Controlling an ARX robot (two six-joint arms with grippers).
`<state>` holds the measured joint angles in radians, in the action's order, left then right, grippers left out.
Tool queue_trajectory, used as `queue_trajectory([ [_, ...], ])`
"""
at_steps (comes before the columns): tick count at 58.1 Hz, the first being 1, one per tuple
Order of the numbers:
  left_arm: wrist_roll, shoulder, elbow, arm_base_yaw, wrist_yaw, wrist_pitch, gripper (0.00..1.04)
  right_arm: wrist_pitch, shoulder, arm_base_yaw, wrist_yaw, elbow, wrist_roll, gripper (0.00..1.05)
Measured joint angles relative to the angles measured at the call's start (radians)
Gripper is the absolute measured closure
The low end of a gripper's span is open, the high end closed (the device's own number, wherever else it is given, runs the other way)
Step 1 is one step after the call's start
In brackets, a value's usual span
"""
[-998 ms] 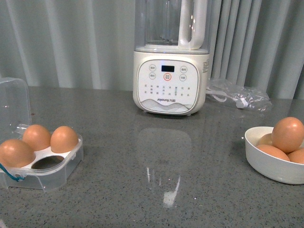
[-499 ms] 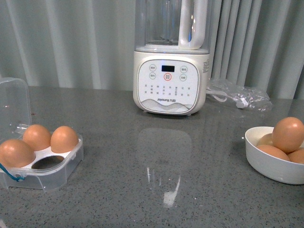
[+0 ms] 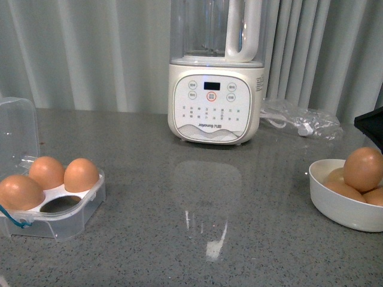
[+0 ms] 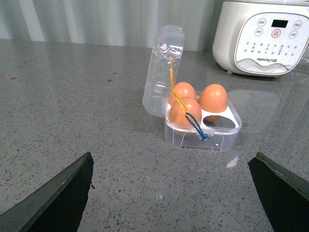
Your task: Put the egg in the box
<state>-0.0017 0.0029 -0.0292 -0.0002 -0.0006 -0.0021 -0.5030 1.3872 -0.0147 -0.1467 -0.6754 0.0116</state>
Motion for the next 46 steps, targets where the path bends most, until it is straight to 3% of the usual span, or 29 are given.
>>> queue_trajectory([
  [46, 0.0, 0.0, 0.0, 0.0, 0.0, 0.0, 0.07, 0.017, 0.095, 0.003, -0.035, 0.012, -0.031, 0.07],
])
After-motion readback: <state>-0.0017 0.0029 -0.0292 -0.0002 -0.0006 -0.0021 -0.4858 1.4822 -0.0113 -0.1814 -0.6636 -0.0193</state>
